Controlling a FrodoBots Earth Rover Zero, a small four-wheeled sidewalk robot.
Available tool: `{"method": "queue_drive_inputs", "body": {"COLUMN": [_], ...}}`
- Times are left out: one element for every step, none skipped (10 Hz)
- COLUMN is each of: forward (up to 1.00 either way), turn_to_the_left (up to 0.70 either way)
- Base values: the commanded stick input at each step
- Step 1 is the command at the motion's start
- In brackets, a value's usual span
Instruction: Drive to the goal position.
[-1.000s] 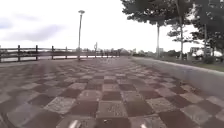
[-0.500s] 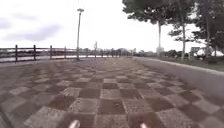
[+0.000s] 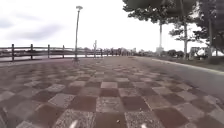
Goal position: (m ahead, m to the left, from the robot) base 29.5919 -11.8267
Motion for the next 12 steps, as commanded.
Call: {"method": "queue_drive_inputs", "body": {"forward": [0.7,0.7,0.7,0.7,0.7,0.7,0.7,0.7,0.7,0.7,0.7,0.7], "turn_to_the_left": [0.0,0.0,0.0,0.01,0.19,0.33,0.24,0.09,0.0,0.0,0.0,0.0]}}
